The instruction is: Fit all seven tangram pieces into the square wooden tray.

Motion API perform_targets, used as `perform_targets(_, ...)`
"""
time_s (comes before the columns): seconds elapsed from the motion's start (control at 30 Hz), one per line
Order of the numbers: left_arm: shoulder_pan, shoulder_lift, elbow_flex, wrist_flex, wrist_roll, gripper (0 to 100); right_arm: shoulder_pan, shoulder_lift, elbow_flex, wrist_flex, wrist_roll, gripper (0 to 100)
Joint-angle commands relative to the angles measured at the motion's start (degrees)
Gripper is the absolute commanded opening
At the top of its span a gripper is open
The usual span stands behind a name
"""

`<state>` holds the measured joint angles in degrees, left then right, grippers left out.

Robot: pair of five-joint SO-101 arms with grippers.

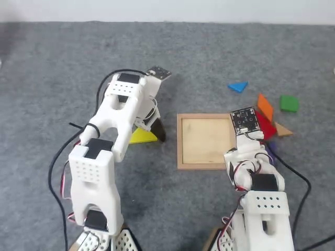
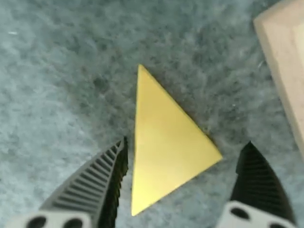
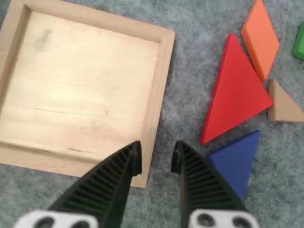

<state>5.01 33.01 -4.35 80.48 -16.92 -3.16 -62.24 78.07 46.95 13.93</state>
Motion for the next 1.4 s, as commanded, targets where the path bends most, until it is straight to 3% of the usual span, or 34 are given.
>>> perform_targets(0.0,-0.09,-0.44,0.84,-1.49,-1.23,34,0.22,-1.36,-0.62,-0.92,1.05,12.6)
perform_targets(0.13,-0.35,-0.44,3.38,-4.40,-1.14,33,0.22,-1.36,-0.62,-0.92,1.05,12.6)
perform_targets(0.6,-0.44,-0.44,3.56,-3.08,-0.88,21,0.13,-1.36,-0.62,-0.92,1.05,12.6)
perform_targets(0.87,0.00,-0.53,3.65,-2.81,-0.97,20,0.22,-1.36,-0.62,-0.92,1.05,12.6)
perform_targets(1.17,0.18,-0.88,3.56,-0.26,-1.41,6,0.22,-1.36,-0.62,-0.92,1.05,12.6)
perform_targets(1.37,0.26,-1.14,3.47,1.41,-3.60,2,0.22,-1.36,-0.62,-0.92,1.05,12.6)
